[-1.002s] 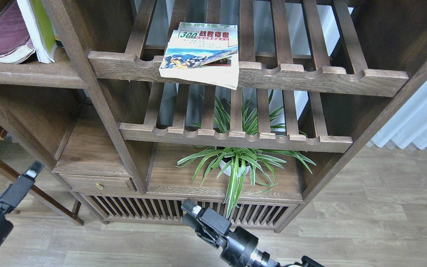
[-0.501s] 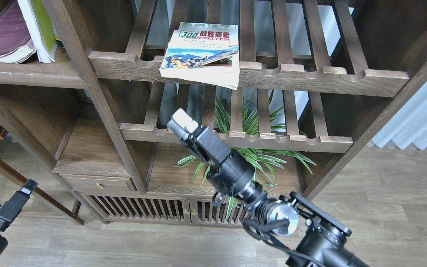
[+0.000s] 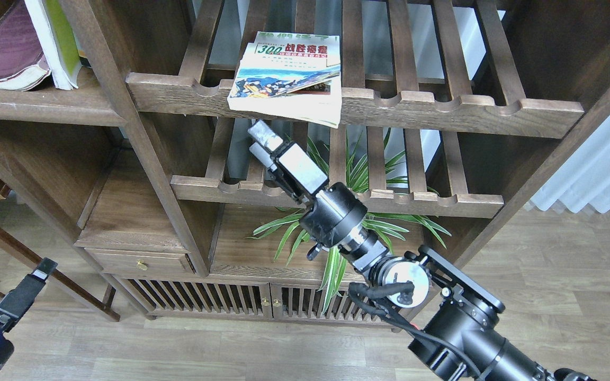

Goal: Organize books on shelf
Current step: 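Raise the right gripper up to the blue book's lower edge, then grasp the blue book's edge with the right gripper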

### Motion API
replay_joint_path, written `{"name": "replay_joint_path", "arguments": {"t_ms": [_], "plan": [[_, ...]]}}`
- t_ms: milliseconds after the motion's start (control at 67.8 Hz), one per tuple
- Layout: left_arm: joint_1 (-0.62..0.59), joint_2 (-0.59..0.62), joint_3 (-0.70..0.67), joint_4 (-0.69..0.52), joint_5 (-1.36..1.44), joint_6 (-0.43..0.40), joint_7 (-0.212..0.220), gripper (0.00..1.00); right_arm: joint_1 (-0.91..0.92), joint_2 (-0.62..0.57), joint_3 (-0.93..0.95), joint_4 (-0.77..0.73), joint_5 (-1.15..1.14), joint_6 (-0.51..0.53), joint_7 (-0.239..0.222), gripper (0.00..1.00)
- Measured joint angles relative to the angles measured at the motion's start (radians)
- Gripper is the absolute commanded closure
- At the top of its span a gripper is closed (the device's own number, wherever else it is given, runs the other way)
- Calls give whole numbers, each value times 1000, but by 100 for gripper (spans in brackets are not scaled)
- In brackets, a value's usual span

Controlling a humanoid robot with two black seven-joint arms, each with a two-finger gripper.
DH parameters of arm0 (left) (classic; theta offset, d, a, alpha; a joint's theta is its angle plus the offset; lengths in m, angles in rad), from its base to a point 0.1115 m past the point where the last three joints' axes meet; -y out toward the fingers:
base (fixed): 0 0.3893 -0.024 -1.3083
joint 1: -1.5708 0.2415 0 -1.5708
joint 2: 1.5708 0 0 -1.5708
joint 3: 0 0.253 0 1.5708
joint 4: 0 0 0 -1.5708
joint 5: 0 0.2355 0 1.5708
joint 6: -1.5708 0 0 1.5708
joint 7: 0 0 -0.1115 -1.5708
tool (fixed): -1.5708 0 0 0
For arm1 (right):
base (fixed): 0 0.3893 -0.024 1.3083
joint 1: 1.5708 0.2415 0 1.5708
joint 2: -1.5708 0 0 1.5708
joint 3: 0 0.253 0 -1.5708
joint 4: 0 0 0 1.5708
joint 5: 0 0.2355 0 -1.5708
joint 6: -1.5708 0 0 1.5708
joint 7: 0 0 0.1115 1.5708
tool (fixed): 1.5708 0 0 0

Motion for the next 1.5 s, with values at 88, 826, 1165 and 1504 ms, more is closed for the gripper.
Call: {"name": "replay_joint_path", "arguments": {"t_ms": [88,826,1165,1504], "plan": [[0,0,0,0,0,0,0,0,13,0,0,0,-3,-22,0,3],[0,-1,0,28,0,0,-1,0,82,0,32,-11,-5,-104,0,3],[1,-1,2,40,0,0,0,0,89,0,32,-13,-3,-126,-1,4],[2,-1,18,42,0,0,0,0,93,0,61,-15,-3,-137,-3,9]]}}
